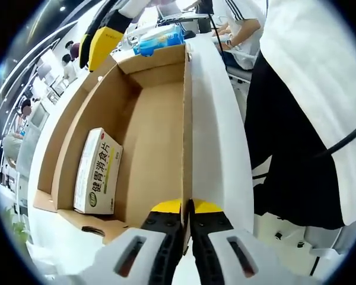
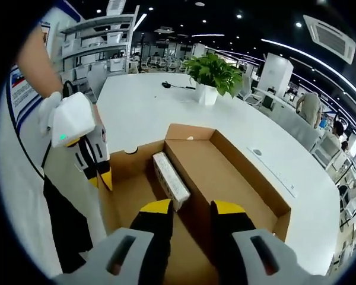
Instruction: Operate the shoe box by opening the lid, removing the specified soft item, and placing it in the target area until the item is outside and the box remains undamaged.
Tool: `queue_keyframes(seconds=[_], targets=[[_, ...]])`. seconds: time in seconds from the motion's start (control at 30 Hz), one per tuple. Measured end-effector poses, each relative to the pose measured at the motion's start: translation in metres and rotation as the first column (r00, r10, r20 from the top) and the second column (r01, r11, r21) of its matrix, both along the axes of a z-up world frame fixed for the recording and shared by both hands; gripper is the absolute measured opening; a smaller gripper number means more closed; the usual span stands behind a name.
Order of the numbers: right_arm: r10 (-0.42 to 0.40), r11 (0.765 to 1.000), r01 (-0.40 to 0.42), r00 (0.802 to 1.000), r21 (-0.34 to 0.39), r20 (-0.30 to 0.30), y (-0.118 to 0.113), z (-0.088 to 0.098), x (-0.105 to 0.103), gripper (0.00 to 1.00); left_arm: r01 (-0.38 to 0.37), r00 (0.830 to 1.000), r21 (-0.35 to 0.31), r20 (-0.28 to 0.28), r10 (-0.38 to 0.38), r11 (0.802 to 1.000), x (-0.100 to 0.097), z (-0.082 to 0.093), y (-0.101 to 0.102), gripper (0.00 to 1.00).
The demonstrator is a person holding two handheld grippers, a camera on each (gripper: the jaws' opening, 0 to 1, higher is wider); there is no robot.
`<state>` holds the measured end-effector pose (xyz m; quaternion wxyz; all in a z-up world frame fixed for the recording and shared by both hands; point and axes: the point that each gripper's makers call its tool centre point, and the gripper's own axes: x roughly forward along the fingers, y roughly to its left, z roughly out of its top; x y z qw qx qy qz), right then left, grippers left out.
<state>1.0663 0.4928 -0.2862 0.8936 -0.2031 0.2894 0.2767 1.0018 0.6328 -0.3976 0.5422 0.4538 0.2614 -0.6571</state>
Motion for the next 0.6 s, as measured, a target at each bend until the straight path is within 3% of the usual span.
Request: queue_keyframes(seconds=[0.27,0.6], targets=[[0.052,0.998,-0.052,0.999,-0.022,0.003,0.006,-0.008,0.004,0.27,0.005,1.000,0.001,-0.003,-0.005,1.000,0.000,-0.001,0.001,0.03],[0.131,0.989,-0.133,0.991,-0.057,-0.042,0.021,-0.026,0.009,0.28,0.005,1.000,0.000,-0.001,-0.005,1.000,0.000,-0.001,0.001,0.03]])
